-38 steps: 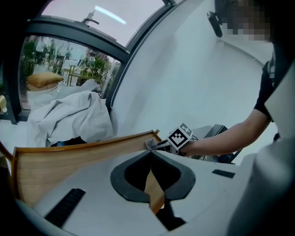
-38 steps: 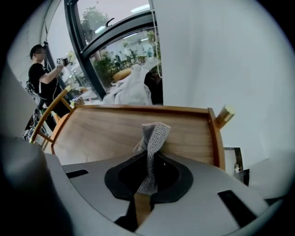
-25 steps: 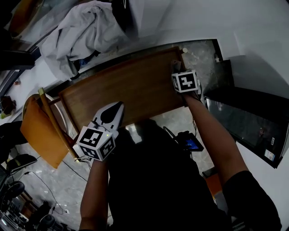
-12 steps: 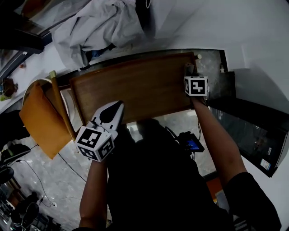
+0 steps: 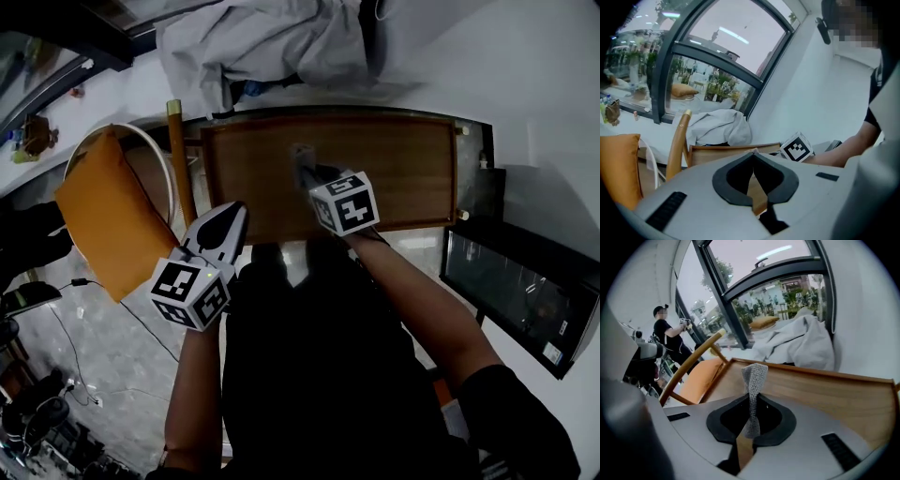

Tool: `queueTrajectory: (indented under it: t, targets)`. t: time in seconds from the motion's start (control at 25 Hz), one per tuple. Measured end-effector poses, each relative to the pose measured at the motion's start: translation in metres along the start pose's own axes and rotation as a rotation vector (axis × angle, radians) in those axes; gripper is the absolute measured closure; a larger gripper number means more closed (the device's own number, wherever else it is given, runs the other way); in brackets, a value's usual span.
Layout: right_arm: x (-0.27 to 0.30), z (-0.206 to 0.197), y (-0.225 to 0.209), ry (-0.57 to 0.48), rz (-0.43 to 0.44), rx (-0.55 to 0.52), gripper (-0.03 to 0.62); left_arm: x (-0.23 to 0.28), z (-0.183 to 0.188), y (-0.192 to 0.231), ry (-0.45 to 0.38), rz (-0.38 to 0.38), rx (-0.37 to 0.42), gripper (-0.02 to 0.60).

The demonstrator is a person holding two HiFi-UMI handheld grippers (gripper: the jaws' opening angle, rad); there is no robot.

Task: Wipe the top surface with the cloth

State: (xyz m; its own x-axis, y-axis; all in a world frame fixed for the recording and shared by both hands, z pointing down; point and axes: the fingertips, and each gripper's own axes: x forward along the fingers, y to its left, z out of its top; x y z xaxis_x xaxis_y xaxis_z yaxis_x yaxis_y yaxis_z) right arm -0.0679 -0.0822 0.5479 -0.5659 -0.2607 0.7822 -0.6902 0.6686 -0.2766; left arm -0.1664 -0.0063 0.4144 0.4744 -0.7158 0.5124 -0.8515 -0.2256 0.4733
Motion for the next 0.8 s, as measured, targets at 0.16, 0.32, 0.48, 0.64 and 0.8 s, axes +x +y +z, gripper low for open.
queueTrajectory:
  t: [0.16,0.32,0.48,0.64,0.8]
  targets:
    - [0.047,-0.002,0.082,0.050,0.117,-0.020,0.560,-0.032,-0.011,0.025,0.006,0.013,-0.013,0.569]
    - [0.083,0.003,0.138,0.066,0.182,-0.033,0.560,-0.054,-0.020,0.046,0.016,0.018,-0.017,0.569]
    - [0.108,0.005,0.162,0.072,0.195,0.012,0.560,-0.072,-0.029,0.063,0.019,0.027,-0.030,0.569]
    - [0.124,-0.006,0.170,0.110,0.173,0.014,0.560,-0.084,-0.035,0.073,0.025,0.027,-0.034,0.569]
    - [0.132,-0.014,0.162,0.126,0.115,-0.005,0.560,-0.087,-0.040,0.079,0.036,0.027,-0.031,0.569]
